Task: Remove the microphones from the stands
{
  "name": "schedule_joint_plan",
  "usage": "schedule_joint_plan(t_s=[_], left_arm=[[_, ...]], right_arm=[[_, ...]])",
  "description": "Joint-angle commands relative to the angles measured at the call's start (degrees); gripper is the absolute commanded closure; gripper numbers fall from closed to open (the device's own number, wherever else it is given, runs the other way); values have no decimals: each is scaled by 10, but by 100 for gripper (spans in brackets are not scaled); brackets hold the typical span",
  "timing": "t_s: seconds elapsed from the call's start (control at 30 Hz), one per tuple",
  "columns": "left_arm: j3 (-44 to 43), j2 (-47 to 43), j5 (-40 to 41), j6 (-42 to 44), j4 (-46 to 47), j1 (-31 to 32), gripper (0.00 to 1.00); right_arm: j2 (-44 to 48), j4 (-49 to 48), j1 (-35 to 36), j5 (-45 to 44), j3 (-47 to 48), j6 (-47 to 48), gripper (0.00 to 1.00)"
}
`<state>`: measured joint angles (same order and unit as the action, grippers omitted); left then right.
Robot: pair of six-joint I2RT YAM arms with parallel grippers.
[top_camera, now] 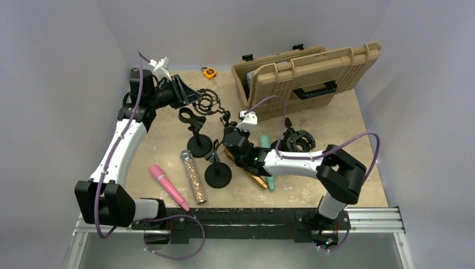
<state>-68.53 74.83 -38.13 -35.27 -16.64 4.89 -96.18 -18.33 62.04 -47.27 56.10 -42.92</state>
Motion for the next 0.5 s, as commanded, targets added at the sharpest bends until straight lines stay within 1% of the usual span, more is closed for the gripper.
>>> schedule_joint_plan(t_s=[0.0, 0.1, 0.17, 0.23, 0.3, 0.37, 0.43, 0.47], left_arm=[[2, -17, -41, 8, 8, 11, 75], [2, -17, -38, 9, 7, 11, 75], [2, -16, -37, 10, 6, 11, 75], [2, -16, -35, 11, 6, 10, 75], [2, -17, -34, 11, 5, 10, 76], [2, -17, -33, 11, 4, 10, 76], [2, -18, -31, 12, 3, 10, 76], [2, -18, -29, 12, 2, 10, 76]], right_arm=[[-87, 169, 35, -94, 74, -82, 100], [-124, 215, 43, -114, 99, -100, 99], [-120, 208, 48, -120, 99, -94, 98], [-98, 167, 50, -111, 85, -64, 95], [-67, 100, 50, -76, 60, -27, 85], [-26, 18, 47, -27, 19, 22, 72], [13, -63, 40, 47, -20, 51, 59], [31, -93, 35, 76, -38, 56, 51]])
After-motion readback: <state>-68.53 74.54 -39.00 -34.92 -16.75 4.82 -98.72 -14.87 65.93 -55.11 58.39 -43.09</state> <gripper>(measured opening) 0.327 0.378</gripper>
